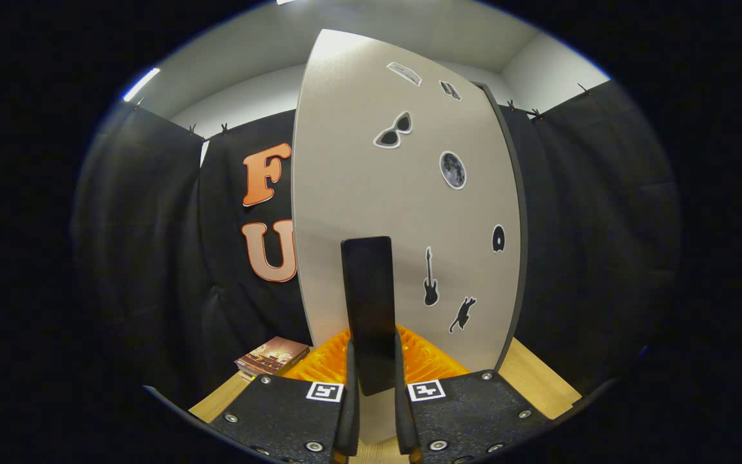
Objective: Open the shoe cabinet door, grab the shoes and put them into the shoe cabinet, then close the shoe cabinet door.
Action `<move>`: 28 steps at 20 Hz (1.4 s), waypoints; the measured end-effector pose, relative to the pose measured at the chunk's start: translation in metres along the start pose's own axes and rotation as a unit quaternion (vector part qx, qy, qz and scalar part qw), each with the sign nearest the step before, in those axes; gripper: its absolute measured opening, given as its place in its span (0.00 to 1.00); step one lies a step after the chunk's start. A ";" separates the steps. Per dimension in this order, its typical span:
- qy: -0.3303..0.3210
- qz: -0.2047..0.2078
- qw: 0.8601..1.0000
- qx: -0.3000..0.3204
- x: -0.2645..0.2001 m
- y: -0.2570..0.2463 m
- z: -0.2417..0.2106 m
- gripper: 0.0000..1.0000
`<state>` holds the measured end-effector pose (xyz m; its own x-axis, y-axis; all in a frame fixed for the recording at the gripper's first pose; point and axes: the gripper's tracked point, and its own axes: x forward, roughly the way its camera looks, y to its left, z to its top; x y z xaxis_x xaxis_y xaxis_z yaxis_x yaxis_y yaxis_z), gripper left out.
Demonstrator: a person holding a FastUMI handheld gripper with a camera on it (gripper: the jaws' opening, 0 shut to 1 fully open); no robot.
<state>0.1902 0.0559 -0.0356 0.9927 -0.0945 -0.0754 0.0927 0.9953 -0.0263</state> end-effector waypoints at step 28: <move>-0.030 0.081 0.996 0.013 -0.085 -0.178 -0.003 0.21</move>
<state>0.0889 -0.1131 -0.0272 0.9975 0.0683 -0.0174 -0.0682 0.9976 0.0072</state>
